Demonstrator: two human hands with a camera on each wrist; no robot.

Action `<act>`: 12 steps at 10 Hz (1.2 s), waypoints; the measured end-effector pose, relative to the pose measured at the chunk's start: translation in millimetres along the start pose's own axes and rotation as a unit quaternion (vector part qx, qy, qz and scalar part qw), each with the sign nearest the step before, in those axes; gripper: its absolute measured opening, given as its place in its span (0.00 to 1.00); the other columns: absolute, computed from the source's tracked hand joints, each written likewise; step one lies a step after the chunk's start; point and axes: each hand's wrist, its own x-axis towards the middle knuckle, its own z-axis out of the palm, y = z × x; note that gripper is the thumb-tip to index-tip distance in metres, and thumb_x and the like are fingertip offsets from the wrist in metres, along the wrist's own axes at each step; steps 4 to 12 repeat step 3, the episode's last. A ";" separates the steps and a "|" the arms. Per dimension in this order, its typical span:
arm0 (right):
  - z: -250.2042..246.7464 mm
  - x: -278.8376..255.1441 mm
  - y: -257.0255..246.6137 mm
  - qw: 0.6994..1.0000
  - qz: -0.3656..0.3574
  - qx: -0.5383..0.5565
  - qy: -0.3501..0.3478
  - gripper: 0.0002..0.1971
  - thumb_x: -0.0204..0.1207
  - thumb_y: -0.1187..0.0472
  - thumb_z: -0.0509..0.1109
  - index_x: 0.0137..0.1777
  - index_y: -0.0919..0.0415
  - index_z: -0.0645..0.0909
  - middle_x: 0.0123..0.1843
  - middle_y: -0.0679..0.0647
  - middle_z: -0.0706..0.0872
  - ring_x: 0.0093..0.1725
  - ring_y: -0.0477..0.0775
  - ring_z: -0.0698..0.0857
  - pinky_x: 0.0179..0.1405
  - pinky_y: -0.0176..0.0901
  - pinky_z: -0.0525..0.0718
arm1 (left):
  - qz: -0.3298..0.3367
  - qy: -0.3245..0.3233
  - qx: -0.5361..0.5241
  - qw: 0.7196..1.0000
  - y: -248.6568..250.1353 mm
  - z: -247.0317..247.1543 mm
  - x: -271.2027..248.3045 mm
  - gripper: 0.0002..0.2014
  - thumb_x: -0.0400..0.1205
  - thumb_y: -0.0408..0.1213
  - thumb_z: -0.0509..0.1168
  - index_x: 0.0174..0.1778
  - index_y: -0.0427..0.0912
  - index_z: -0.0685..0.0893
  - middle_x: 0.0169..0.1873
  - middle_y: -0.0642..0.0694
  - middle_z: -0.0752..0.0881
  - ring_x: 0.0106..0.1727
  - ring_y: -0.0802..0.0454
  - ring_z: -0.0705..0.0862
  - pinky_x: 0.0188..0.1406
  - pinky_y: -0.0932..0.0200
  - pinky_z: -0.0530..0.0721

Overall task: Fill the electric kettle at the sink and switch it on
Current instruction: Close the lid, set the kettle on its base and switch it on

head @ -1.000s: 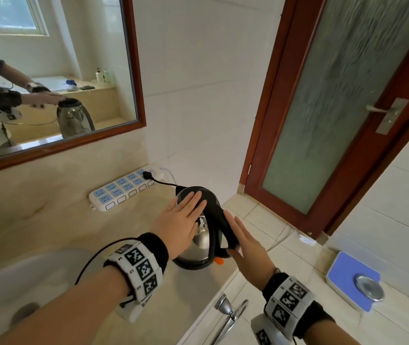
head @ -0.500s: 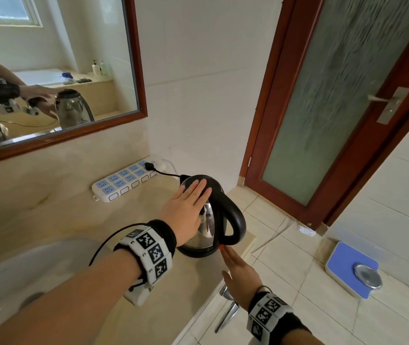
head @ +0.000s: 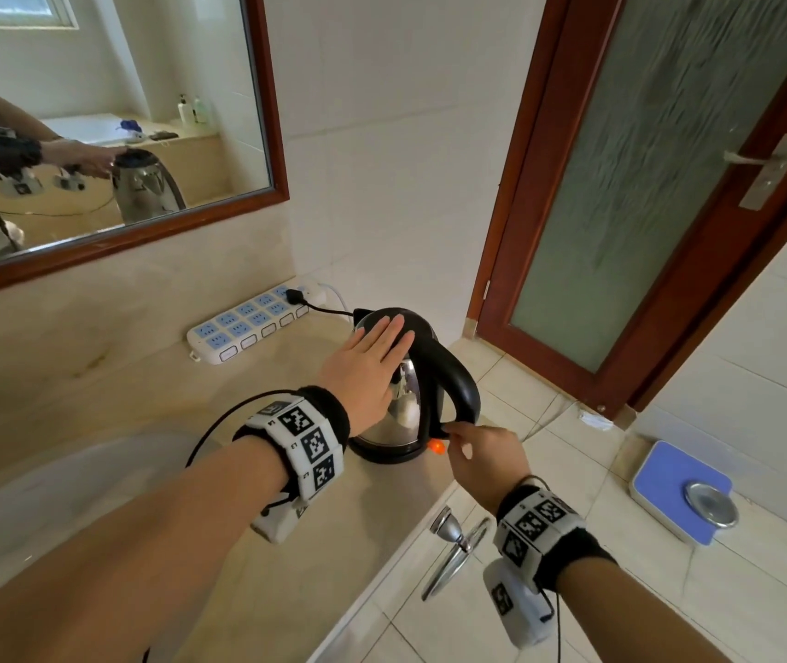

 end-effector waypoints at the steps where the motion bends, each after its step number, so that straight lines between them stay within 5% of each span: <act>1: -15.7 -1.5 -9.2 0.988 -0.075 0.021 0.132 0.16 0.71 0.58 0.61 0.51 0.57 0.89 0.31 0.51 0.89 0.30 0.54 0.88 0.31 0.47 0.88 | -0.002 -0.005 -0.007 1.000 -0.8 -1.3 -1.9 0.31 0.84 0.38 0.49 0.79 0.42 0.41 0.82 0.42 0.40 0.82 0.48 0.41 0.83 0.50 0.46; 2: -27.2 13.3 -23.9 0.967 -0.139 0.027 0.213 0.18 0.70 0.59 0.64 0.57 0.61 0.86 0.41 0.54 0.86 0.37 0.52 0.84 0.31 0.37 0.81 | 0.001 -0.009 -0.039 0.999 -6.4 -12.7 -6.6 0.30 0.84 0.36 0.50 0.80 0.45 0.44 0.82 0.45 0.43 0.83 0.50 0.44 0.82 0.52 0.45; 3: -38.4 33.4 -43.7 0.968 -0.155 0.019 0.197 0.21 0.67 0.63 0.70 0.62 0.61 0.84 0.53 0.60 0.83 0.46 0.59 0.85 0.32 0.39 0.79 | -0.031 0.003 -0.106 0.994 -20.2 -29.3 -21.8 0.27 0.83 0.37 0.52 0.79 0.49 0.54 0.81 0.48 0.57 0.80 0.50 0.61 0.80 0.51 0.57; 12: -38.4 33.4 -43.7 0.968 -0.155 0.019 0.197 0.21 0.67 0.63 0.70 0.62 0.61 0.84 0.53 0.60 0.83 0.46 0.59 0.85 0.32 0.39 0.79 | -0.031 0.003 -0.106 0.994 -20.2 -29.3 -21.8 0.27 0.83 0.37 0.52 0.79 0.49 0.54 0.81 0.48 0.57 0.80 0.50 0.61 0.80 0.51 0.57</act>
